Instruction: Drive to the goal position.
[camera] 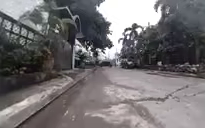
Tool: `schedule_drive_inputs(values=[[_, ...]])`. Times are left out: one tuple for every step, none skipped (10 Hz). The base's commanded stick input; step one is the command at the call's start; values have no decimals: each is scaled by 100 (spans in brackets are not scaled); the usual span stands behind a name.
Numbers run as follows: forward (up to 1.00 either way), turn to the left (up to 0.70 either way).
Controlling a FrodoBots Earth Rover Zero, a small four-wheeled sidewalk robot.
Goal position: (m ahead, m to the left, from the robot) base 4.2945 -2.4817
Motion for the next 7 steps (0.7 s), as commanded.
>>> schedule_drive_inputs(values=[[70, -3], [70, -13], [70, -23], [70, -33], [70, -13], [70, 0], [70, 0]])
